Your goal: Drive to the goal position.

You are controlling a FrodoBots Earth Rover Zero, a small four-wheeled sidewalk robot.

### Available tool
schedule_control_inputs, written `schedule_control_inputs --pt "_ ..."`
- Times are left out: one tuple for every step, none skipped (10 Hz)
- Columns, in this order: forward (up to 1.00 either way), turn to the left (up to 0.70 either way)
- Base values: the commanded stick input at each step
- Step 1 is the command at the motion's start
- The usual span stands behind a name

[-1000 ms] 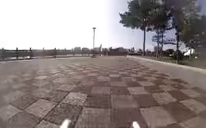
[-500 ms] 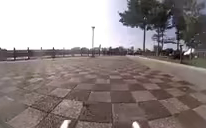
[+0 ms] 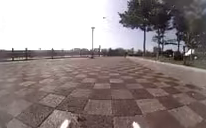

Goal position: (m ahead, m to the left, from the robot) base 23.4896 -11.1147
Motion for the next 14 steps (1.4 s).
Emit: schedule_control_inputs --pt "0.5 0.0" --pt "0.5 0.0" --pt "0.5 0.0" --pt "0.5 0.0" --pt "0.5 0.0" --pt "0.5 0.0" --pt "0.5 0.0" --pt "0.5 0.0" --pt "0.5 0.0" --pt "0.5 0.0" --pt "0.5 0.0" --pt "0.5 0.0" --pt "0.5 0.0" --pt "0.5 0.0"
